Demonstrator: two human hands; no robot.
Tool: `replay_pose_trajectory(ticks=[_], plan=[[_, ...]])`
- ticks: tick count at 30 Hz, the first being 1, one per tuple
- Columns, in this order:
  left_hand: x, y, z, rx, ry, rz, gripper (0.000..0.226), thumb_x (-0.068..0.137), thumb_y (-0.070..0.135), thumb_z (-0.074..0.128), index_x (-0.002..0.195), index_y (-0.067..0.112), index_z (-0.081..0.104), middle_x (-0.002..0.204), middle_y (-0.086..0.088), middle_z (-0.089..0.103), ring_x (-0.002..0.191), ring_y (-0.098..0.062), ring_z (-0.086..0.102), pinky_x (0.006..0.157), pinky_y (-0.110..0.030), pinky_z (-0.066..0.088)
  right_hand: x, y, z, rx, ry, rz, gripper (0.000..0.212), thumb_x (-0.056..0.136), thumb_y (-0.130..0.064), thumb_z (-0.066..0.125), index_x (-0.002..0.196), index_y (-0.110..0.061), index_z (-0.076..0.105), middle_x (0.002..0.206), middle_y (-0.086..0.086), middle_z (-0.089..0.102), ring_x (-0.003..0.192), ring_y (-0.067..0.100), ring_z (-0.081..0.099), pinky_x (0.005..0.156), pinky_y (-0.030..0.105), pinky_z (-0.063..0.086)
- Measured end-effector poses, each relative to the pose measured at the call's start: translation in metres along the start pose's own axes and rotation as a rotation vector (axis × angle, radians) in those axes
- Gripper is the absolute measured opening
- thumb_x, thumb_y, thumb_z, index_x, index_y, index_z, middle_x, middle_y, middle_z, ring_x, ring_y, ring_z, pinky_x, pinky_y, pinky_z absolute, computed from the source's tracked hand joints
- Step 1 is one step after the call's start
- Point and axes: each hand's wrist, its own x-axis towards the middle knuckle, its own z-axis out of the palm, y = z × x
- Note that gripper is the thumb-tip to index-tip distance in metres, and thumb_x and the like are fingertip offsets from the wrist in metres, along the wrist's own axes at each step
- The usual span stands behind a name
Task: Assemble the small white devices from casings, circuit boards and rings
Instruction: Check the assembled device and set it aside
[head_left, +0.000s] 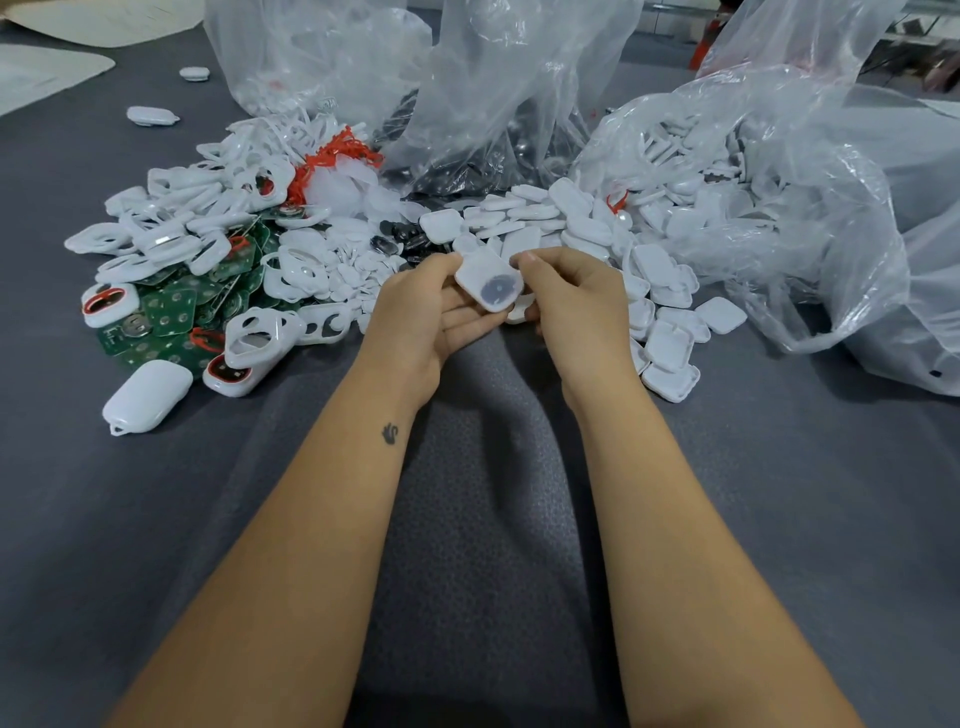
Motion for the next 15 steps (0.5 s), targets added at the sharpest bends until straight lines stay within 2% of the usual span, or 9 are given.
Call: replay_pose_trajectory(ticks=[3, 6, 9, 15], plan=[[-0.0005, -0.0006, -0.0002, 0.080, -0.022, -0.003, 0.022, 0.100, 0.015, 0.046, 0.099, 0.002, 0.064, 0.082, -0.014, 0.075, 0.076, -0.023, 0.074, 0.061, -0.028, 0.059, -0.0001, 0.0009, 0.0000, -0.044, -0.025, -0.059, 0.023, 0.088, -0.013, 0.061, 0.105, -0.022, 0.073, 0.085, -0.007, 0.064, 0.066, -0.004, 0.052, 0.067, 0.012, 0.044], [-0.0011, -0.0011, -0.0007, 0.119, -0.055, -0.006, 0.023, 0.100, 0.014, 0.044, 0.100, 0.003, 0.064, 0.082, -0.013, 0.075, 0.075, -0.022, 0.074, 0.060, -0.028, 0.058, -0.0004, 0.0017, 0.0006, -0.138, -0.070, -0.109, 0.035, 0.084, -0.010, 0.062, 0.113, -0.028, 0.071, 0.103, 0.001, 0.063, 0.074, 0.000, 0.053, 0.078, 0.019, 0.048], [-0.0008, -0.0012, -0.0013, 0.146, -0.072, -0.010, 0.022, 0.099, 0.014, 0.045, 0.100, 0.003, 0.064, 0.080, -0.012, 0.075, 0.074, -0.022, 0.074, 0.060, -0.029, 0.058, -0.0007, 0.0025, 0.0005, -0.227, -0.069, -0.157, 0.035, 0.082, -0.009, 0.063, 0.110, -0.029, 0.073, 0.104, -0.003, 0.061, 0.079, 0.002, 0.053, 0.085, 0.025, 0.050], [0.0000, -0.0022, -0.0024, 0.174, -0.095, -0.003, 0.023, 0.098, 0.014, 0.046, 0.096, 0.005, 0.067, 0.081, -0.013, 0.075, 0.074, -0.022, 0.074, 0.060, -0.028, 0.058, 0.0007, 0.0059, 0.0007, -0.287, -0.002, -0.222, 0.025, 0.081, -0.013, 0.067, 0.099, -0.029, 0.074, 0.095, -0.007, 0.064, 0.077, 0.002, 0.055, 0.081, 0.026, 0.050]])
